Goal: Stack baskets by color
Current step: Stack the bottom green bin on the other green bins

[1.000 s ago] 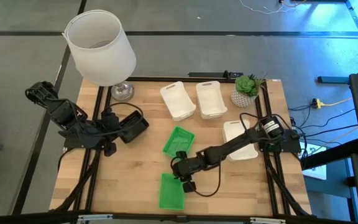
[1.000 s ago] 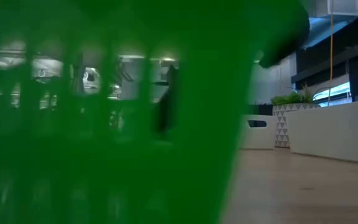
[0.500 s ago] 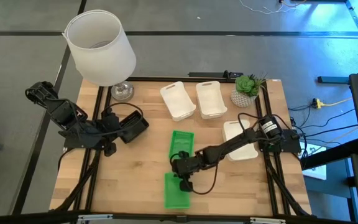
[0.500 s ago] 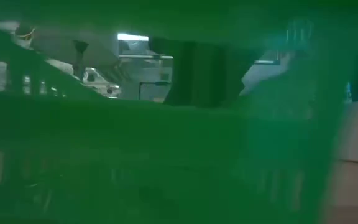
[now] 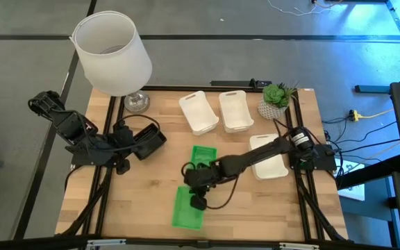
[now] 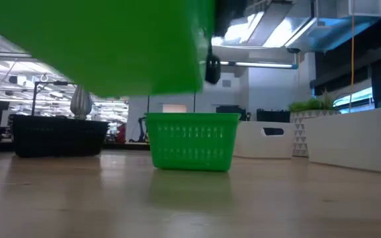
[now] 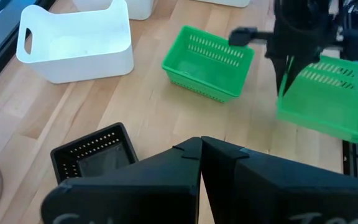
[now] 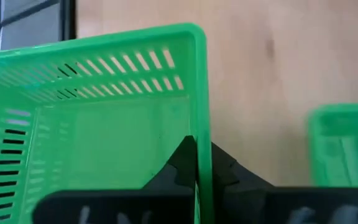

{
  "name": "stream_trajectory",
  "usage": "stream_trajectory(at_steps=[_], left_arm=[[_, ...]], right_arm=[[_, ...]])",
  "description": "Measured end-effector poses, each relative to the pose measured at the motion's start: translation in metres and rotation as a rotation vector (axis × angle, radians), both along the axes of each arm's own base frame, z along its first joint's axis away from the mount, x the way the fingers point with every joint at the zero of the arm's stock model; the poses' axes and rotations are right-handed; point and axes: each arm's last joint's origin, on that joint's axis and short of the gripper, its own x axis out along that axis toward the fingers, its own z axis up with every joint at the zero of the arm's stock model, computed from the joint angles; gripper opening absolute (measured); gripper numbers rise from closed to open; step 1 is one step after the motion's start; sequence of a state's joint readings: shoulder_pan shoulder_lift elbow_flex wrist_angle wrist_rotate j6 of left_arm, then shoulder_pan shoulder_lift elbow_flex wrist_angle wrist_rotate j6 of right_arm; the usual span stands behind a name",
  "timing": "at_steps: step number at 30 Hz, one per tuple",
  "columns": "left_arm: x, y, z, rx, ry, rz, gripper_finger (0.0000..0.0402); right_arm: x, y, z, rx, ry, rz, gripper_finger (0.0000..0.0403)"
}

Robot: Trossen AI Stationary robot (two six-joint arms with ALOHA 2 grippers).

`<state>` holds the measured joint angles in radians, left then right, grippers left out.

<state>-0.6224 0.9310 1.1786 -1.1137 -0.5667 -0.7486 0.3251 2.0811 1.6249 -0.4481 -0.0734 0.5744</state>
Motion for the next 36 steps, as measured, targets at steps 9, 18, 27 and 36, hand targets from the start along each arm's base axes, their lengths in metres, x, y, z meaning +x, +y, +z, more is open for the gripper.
stream_trajectory(at_steps=[9,18,27,36], left_arm=[[0.0,0.0,0.0,0.0,0.001,-0.001,0.0],[0.0,0.0,0.0,0.0,0.001,-0.002,0.0],[0.0,0.0,0.0,0.0,0.001,-0.002,0.0],[0.0,0.0,0.0,0.002,-0.001,0.002,0.0]], right_arm=[[0.009,-0.021,0.062,-0.028,0.039,-0.174,0.0],[-0.013,-0.058,0.085,-0.203,0.294,-0.278,0.0],[-0.012,-0.104,0.084,-0.346,0.342,-0.206,0.0],[-0.013,-0.131,0.065,-0.395,0.411,-0.196,0.0]])
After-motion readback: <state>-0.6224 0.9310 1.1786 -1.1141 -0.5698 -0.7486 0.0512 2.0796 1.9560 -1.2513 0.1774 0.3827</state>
